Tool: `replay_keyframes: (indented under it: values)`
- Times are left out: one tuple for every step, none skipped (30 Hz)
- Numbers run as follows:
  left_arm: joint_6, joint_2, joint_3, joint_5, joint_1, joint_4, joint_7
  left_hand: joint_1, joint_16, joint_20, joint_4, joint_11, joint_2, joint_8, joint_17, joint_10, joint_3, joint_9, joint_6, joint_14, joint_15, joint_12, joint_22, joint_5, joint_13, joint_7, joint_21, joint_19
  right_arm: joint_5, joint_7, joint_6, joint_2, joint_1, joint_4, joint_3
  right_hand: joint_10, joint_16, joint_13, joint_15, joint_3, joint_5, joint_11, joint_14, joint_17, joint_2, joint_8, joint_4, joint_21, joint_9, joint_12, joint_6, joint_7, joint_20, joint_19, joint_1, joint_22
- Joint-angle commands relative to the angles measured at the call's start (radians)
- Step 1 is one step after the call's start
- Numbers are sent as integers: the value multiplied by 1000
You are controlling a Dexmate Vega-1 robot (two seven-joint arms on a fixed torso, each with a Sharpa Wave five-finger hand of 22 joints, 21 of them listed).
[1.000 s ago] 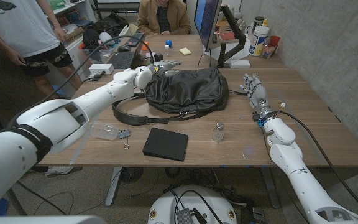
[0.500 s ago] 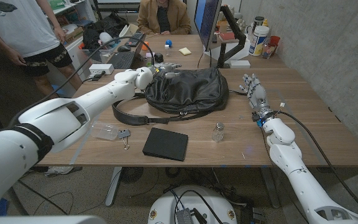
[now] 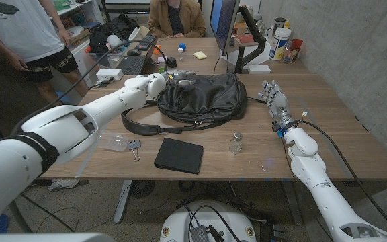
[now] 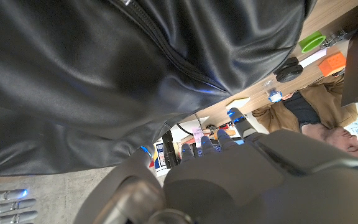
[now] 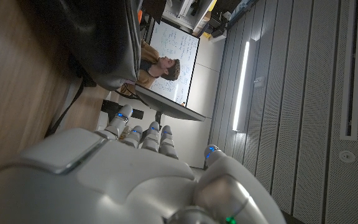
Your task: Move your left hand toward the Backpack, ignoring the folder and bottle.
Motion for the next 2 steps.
replay_keyframes:
  values:
    - [-2, -7, 12, 1, -13, 18, -20, 4, 1, 8, -3, -1, -4, 8, 3, -196, -6, 4, -160, -178, -19, 2, 2, 8, 2, -9, -8, -146, -3, 3, 3, 3, 11, 12, -3, 5, 2, 2, -34, -2, 7, -5, 1, -1, 124, 1, 3, -1, 5, 0, 6, 1, -82, -64, -2, 3]
    - [-3, -9, 14, 1, -15, 22, -22, 4, 1, 8, -3, -1, -4, 8, 3, -197, -6, 4, -160, -178, -19, 2, 2, 8, 2, -9, -8, -146, -3, 3, 4, 3, 12, 14, -4, 6, 2, 2, -34, -2, 7, -5, 1, -1, 124, 1, 3, -1, 5, 0, 7, 1, -82, -64, -2, 3]
